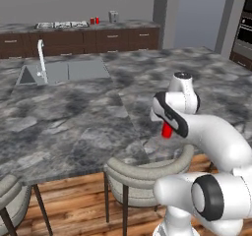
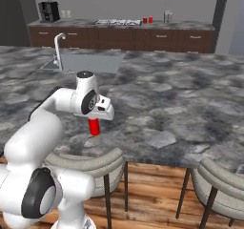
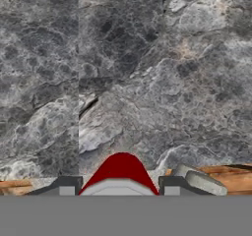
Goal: Four empty soda cans are scattered around the kitchen. Gather all the cans and cluster them next to the stove for recycling.
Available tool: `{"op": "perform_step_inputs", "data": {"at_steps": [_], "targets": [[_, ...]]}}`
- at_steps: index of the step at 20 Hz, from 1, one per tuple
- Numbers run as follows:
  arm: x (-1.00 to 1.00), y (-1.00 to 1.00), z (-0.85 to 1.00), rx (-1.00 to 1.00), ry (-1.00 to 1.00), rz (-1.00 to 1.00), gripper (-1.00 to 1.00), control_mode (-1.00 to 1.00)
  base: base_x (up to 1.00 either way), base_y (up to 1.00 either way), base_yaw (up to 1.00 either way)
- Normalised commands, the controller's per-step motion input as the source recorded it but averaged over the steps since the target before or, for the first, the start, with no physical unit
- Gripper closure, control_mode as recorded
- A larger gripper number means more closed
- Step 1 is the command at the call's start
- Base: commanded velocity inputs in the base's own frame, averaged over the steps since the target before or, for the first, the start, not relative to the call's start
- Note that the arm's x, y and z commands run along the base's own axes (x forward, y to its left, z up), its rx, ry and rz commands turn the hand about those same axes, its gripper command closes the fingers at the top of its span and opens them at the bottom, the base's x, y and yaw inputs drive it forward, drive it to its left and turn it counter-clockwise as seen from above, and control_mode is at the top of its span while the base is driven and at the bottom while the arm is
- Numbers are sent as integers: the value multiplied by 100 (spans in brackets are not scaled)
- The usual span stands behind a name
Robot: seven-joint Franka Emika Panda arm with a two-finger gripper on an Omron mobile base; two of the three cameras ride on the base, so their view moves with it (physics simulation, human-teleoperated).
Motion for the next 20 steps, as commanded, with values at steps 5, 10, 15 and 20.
{"op": "perform_step_inputs", "data": {"at_steps": [5,10,15,20], "targets": [[-56,0,59,-1,2,0,100,-100,0,0,0],[-68,-1,47,-5,0,0,100,-100,0,0,0],[-62,-17,44,-1,0,0,100,-100,0,0,0],[-39,-37,15,0,0,0,100,-100,0,0,0]]}}
